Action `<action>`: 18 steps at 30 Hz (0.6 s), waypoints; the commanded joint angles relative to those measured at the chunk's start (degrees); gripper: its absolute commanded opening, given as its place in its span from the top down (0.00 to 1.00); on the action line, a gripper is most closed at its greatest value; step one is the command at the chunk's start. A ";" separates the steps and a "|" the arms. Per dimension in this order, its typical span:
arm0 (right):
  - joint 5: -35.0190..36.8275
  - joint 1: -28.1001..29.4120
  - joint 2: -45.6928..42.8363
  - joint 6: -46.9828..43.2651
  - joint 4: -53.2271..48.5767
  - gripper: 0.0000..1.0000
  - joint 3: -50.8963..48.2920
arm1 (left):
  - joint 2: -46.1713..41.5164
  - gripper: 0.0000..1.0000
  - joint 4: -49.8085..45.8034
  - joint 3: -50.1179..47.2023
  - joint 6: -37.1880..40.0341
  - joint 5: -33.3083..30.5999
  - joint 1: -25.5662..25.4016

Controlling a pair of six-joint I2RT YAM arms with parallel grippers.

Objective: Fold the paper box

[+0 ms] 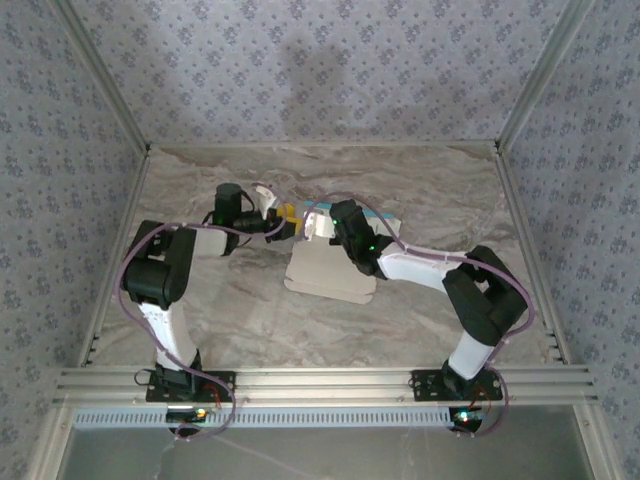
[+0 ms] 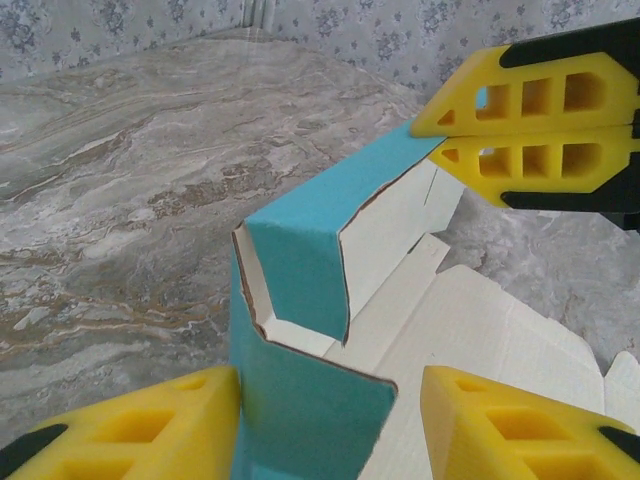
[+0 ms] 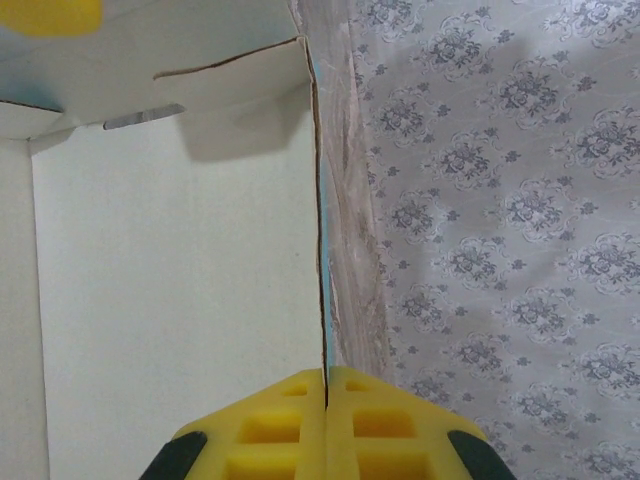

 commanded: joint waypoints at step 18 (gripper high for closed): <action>-0.06 0.41 0.69 -0.53 -0.82 1.00 -1.04 | -8.60 0.56 7.61 -4.51 -3.92 -4.26 5.71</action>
